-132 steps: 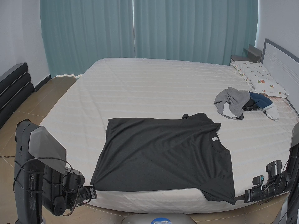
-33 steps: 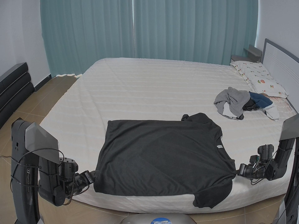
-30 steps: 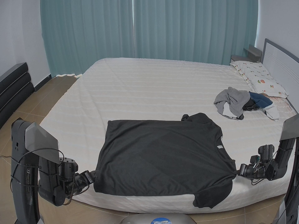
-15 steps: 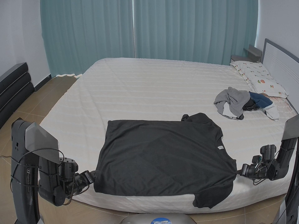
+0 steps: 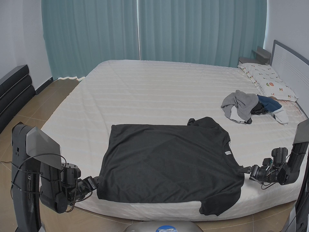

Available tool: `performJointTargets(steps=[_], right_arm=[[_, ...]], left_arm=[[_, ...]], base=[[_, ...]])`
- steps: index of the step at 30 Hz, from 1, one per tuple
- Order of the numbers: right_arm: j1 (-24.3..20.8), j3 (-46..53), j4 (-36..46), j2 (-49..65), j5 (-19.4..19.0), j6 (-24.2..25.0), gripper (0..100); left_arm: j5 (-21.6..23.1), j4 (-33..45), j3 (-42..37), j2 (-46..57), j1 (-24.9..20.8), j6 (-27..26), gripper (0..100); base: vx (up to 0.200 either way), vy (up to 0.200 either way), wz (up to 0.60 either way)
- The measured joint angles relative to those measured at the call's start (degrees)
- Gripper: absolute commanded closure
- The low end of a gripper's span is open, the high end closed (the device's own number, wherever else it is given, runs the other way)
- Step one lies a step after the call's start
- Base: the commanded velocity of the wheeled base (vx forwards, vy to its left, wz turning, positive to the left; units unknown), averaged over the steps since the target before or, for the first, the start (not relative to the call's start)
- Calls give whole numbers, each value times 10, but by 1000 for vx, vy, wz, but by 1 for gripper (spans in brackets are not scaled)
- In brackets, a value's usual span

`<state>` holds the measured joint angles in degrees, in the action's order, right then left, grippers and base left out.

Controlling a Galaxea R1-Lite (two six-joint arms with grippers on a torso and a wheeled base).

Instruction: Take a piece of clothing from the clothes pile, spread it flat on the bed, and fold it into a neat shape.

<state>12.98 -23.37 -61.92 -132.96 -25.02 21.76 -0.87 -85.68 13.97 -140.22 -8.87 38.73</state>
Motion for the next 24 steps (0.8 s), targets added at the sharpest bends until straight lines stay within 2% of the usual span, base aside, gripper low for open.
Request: performJointTargets(steps=[4, 7, 12, 17, 24], right_arm=[[1, -7, -25, 3, -19, 89, 0], [1, -11, -44, 4, -37, 124, 0], [0, -13, -48, 5, -48, 131, 0], [0, -13, -49, 6, -50, 132, 0], [0, -11, -49, 6, -50, 131, 0]], left_arm=[[0, 0, 4, 0, 0, 0, 0], [-1, 0, 8, 0, 0, 6, 0], [-1, 0, 14, 1, 0, 34, 0], [-2, 0, 16, 2, 0, 36, 0], [-2, 0, 18, 2, 1, 33, 0]], base=[[0, 0, 0], [0, 0, 0], [0, 160, 0], [0, 200, 0], [0, 0, 0]])
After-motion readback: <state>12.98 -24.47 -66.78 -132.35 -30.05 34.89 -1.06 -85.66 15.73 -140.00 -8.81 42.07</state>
